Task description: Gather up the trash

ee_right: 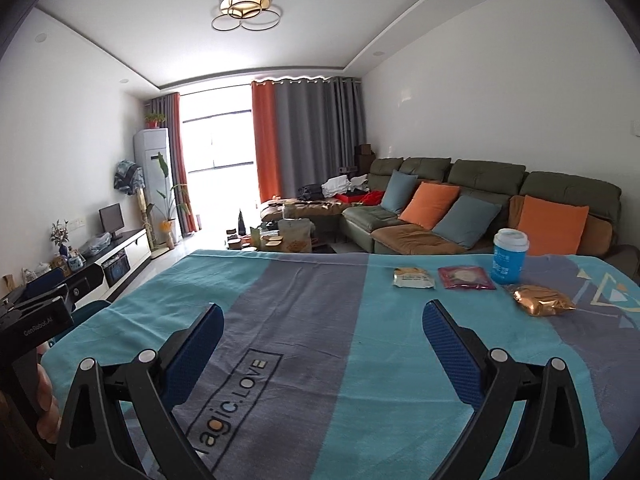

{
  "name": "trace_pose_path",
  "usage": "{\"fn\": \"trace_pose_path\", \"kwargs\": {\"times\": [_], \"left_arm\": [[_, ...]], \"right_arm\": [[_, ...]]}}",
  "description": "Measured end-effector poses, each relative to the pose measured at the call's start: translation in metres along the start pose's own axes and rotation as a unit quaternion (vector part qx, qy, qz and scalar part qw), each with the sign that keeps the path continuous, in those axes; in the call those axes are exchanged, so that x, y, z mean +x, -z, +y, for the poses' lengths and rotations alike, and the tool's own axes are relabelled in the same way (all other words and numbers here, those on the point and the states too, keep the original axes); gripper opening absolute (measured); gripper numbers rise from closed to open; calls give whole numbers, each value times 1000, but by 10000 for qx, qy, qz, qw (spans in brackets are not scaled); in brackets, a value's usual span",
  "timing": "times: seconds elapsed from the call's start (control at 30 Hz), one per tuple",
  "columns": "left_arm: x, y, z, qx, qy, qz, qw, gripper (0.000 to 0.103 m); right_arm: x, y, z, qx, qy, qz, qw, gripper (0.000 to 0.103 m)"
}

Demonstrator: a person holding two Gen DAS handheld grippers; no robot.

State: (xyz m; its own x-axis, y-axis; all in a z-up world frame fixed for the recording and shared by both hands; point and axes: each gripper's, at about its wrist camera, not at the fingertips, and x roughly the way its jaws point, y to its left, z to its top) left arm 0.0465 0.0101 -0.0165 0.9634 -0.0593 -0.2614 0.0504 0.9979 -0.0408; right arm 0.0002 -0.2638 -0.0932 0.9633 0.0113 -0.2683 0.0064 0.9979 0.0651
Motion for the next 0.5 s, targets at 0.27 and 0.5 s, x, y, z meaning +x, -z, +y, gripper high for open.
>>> {"fn": "trace_pose_path", "kwargs": {"times": [0.27, 0.5], "left_arm": [[-5, -3, -8, 87, -48, -175, 9998, 97], [-9, 0, -11, 143, -110, -242, 9995, 97]], "right_arm": [[-13, 1, -4, -16, 140, -122, 9998, 96], [-17, 0, -4, -24, 196, -175, 9997, 96]]}}
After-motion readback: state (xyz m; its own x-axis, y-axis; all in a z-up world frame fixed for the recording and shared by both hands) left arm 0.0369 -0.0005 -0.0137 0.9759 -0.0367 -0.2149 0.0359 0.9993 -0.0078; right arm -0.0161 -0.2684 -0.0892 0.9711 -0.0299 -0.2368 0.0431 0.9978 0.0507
